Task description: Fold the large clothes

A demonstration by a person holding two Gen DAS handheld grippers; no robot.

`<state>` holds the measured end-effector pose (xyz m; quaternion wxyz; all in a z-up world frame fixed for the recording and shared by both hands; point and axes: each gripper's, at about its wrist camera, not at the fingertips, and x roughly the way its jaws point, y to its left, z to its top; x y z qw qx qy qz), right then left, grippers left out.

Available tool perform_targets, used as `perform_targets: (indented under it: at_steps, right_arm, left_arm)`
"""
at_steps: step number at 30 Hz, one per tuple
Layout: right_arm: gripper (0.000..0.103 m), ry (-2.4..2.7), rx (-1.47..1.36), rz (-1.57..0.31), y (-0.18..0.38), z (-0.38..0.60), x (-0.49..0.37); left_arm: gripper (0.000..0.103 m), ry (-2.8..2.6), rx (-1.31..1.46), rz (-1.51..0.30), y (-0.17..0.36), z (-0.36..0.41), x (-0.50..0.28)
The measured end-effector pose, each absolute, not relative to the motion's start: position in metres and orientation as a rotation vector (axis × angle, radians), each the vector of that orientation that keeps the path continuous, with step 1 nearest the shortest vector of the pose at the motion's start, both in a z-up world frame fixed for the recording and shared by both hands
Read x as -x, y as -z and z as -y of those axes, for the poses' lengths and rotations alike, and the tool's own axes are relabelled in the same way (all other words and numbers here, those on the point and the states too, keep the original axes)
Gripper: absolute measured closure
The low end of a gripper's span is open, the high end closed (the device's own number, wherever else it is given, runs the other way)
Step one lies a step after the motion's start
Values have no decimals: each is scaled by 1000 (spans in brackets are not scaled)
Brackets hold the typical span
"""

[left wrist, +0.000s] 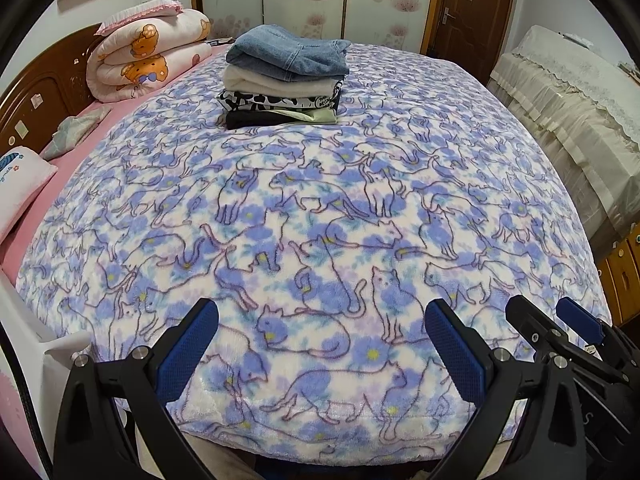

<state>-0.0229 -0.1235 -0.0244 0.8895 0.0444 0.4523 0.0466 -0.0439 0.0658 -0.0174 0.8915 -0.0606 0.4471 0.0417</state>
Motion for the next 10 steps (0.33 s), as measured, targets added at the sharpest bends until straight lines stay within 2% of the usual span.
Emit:
perform_targets:
  at_steps: [10]
  right_arm:
    - [28,-110,-97,-943,32,131,30]
  left_arm:
    - [1,-114,122,-976,26,-73,40]
